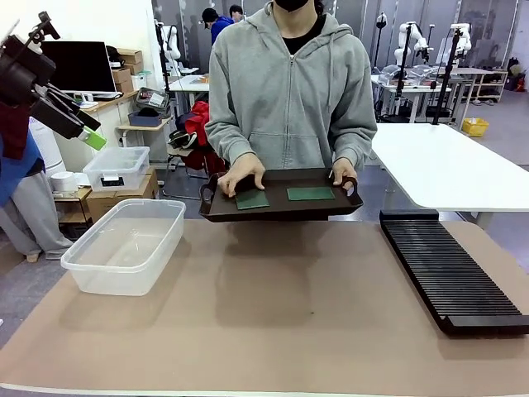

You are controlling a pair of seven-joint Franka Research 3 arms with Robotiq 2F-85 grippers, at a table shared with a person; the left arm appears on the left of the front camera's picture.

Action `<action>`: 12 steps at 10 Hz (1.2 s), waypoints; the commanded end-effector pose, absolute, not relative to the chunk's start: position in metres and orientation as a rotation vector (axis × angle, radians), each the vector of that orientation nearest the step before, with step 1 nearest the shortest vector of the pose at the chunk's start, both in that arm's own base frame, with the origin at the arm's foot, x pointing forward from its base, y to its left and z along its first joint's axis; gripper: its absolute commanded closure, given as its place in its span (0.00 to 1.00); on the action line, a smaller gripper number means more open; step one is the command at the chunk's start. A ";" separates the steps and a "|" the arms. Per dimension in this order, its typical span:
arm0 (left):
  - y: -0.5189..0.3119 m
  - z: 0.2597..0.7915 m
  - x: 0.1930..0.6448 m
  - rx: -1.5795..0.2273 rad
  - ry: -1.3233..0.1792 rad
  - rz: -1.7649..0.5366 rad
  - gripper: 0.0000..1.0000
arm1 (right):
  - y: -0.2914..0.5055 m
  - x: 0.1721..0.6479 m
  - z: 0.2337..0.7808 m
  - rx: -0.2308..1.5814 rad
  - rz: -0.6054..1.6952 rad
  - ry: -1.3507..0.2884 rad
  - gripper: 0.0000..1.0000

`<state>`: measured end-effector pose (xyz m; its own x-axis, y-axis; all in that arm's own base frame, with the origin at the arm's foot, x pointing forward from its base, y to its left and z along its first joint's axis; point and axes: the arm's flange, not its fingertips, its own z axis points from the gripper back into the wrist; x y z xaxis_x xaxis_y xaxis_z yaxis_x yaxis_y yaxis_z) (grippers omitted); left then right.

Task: Sort PCBs into racks and boxes based on the side picked up.
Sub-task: Pick up the Blank PCB handed by the Human.

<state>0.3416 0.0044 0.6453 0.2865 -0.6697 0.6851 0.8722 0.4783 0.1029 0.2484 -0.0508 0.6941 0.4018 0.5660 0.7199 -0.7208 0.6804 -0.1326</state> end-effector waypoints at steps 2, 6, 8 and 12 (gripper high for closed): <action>0.005 0.645 0.342 -0.322 -0.740 -1.051 0.00 | -0.051 0.248 0.693 0.217 0.823 -0.813 0.00; 0.005 0.645 0.342 -0.322 -0.740 -1.051 0.00 | -0.051 0.248 0.693 0.217 0.823 -0.813 0.00; 0.005 0.645 0.342 -0.322 -0.740 -1.051 0.00 | -0.051 0.248 0.693 0.217 0.823 -0.813 0.00; 0.005 0.645 0.342 -0.322 -0.740 -1.051 0.00 | -0.051 0.248 0.693 0.217 0.823 -0.813 0.00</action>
